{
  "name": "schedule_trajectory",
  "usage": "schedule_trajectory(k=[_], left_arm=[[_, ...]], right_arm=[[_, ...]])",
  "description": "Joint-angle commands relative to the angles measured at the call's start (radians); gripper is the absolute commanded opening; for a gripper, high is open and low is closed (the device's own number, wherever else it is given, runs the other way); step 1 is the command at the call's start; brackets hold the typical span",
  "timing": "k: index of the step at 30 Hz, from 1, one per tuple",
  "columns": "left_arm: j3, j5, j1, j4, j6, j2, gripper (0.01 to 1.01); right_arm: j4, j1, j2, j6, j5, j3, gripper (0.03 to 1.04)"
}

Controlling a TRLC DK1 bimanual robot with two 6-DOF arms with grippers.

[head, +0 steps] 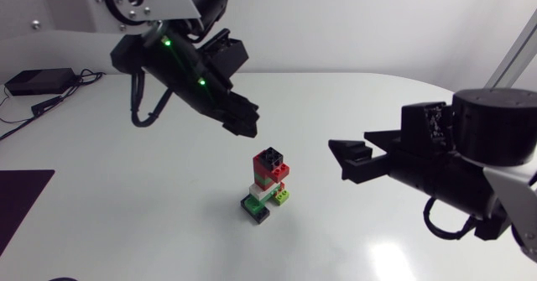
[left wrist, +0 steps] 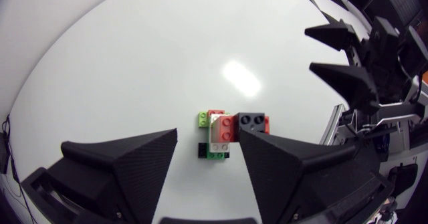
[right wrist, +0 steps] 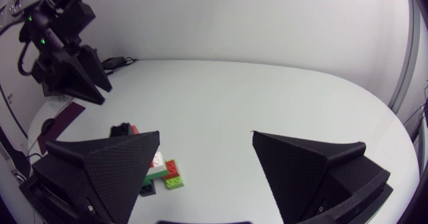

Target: Separate the duplo bricks

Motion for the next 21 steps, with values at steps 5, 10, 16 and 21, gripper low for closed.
schedule_trajectory(k=[5, 10, 16, 21], left_arm=[[-0.215, 0.048, 0.059, 0.093, 0.202, -0.096, 0.674], [-0.310, 0.111, 0.096, 0.156, 0.306, -0.146, 0.684], [-0.392, 0.193, 0.136, 0.234, 0.415, -0.150, 0.685], [-0.430, 0.252, 0.151, 0.271, 0.525, -0.119, 0.685]], right_arm=[[-0.128, 0.074, 0.122, 0.076, -0.060, 0.170, 1.00], [-0.240, 0.147, 0.193, 0.067, -0.048, 0.264, 1.00], [-0.375, 0.229, 0.274, -0.122, 0.092, 0.376, 1.00], [-0.505, 0.236, 0.391, -0.306, 0.097, 0.478, 1.00]])
